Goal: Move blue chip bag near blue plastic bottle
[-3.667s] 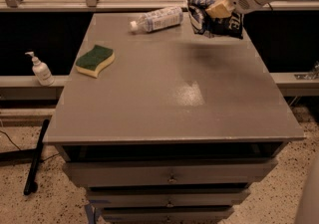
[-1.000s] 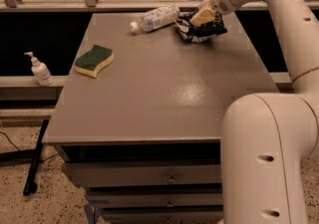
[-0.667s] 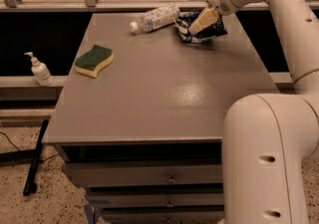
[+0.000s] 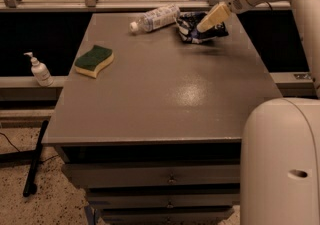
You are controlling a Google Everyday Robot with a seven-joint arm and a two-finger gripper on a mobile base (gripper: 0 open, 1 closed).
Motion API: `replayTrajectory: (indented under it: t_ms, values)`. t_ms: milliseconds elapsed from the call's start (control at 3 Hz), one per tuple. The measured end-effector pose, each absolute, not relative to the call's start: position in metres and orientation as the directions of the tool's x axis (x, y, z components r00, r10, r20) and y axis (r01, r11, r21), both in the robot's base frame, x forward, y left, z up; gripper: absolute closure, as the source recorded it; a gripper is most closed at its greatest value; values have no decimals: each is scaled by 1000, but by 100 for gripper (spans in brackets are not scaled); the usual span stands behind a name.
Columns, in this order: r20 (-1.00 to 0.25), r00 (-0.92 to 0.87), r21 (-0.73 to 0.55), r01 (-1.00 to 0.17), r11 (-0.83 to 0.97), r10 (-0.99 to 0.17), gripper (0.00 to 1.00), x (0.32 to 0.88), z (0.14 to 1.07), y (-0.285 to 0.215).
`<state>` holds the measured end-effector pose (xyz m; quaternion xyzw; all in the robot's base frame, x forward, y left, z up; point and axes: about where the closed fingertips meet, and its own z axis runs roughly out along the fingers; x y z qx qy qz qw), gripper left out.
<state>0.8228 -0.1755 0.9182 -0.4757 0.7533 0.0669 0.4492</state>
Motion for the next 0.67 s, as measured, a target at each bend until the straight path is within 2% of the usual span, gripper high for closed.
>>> replayTrajectory:
  t_ms: [667]
  values:
    - [-791, -108, -277, -814, 510, -602, 0, 741, 948, -214]
